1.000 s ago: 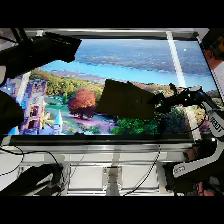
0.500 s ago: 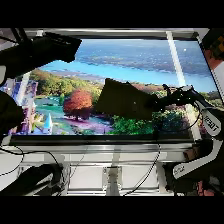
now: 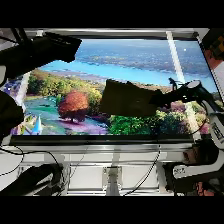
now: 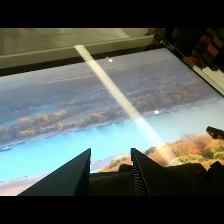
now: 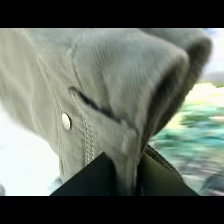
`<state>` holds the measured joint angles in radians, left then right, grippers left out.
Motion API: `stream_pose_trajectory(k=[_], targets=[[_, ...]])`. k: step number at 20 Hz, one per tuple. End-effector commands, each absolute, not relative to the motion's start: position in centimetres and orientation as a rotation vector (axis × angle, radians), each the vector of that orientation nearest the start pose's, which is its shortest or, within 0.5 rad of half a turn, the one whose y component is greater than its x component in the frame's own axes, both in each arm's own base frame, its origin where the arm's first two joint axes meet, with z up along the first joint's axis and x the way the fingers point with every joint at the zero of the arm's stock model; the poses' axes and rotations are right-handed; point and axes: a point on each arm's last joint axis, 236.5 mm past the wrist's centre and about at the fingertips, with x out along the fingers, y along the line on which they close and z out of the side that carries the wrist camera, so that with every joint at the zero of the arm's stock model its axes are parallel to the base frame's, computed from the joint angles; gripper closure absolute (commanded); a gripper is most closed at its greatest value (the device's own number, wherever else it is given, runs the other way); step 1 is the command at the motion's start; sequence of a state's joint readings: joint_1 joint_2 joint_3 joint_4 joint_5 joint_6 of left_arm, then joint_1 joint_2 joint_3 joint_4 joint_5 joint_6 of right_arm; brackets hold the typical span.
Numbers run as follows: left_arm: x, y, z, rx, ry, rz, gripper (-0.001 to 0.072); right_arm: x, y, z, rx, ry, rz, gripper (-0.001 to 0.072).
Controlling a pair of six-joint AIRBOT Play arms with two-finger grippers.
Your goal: Fold the clothes and pants, and hang the long-sleeved shirts on hangers.
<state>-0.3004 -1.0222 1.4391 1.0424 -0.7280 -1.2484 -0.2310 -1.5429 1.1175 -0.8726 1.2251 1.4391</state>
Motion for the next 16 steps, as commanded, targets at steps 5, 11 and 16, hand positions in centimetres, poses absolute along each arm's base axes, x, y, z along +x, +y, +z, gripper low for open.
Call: stream_pose_trajectory(k=[5,11,16], targets=[[39.5,-20.5,33.2,-0.094,0.269,-0.629,0.0404,34.1,-11.8,-4.7,0.718,1.376,-0.326,0.0683],[39.5,-20.5,33.2,-0.094,0.269,-0.629,0.0404,29.2,-25.1,-2.9,0.855,1.199,-0.634,0.0683],[39.5,-20.6,33.3,-0.097,0.269,-0.631,0.0404,24.8,-34.2,2.1,0.852,1.034,-0.836,0.0684]])
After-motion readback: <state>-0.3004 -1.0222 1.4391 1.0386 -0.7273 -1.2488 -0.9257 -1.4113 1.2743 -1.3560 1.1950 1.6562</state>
